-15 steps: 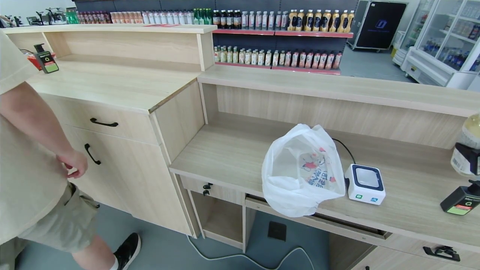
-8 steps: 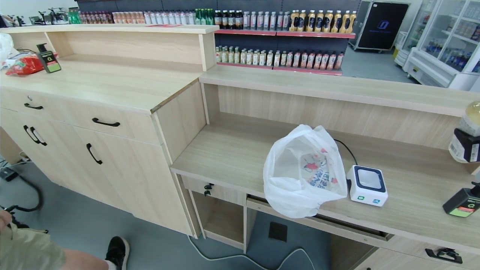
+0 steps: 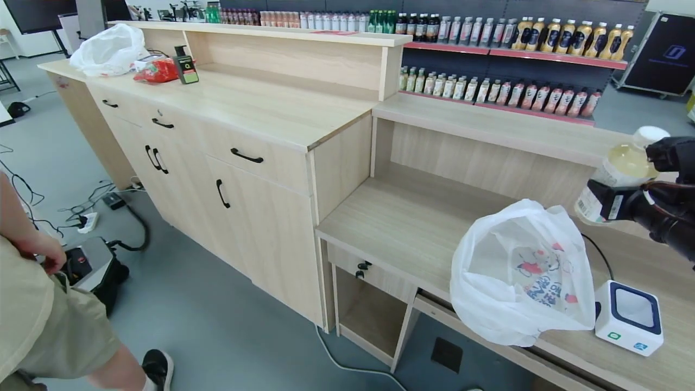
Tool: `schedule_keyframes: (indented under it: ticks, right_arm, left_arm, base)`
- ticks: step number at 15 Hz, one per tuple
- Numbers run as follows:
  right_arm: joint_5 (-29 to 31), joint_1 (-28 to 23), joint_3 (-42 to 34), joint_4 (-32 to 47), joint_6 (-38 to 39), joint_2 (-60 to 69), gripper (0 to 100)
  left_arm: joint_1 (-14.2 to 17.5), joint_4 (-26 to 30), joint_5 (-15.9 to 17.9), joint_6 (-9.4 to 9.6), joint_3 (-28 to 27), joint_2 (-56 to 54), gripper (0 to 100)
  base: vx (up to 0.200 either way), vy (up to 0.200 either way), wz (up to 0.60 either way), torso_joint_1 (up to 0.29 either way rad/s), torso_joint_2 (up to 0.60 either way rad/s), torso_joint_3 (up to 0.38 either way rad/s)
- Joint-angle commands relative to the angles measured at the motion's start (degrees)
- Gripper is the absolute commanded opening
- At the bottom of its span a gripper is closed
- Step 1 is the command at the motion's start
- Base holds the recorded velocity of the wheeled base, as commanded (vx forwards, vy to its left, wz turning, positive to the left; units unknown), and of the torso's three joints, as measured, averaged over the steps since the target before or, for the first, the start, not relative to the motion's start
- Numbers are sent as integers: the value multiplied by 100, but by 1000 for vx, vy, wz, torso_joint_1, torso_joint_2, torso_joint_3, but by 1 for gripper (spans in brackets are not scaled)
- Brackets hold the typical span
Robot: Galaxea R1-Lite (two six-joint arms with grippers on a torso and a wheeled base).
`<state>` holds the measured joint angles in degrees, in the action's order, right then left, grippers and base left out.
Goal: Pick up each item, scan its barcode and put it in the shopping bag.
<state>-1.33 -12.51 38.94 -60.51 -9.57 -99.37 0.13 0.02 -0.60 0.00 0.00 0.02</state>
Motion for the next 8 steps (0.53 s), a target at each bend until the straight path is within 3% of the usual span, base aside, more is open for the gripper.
schedule_keyframes:
  ticks: [1,8]
  right_arm:
    - [1,170,9,-31,245,-865,0]
    - [-324,249,492,-268,-19,-2104,0]
  left_arm:
    - [13,-2,-2,0,0,-2,0]
    - [13,-2,-2,0,0,-2,0]
  base:
    - [0,0,0,0,0,0]
    - [0,0,0,0,0,0]
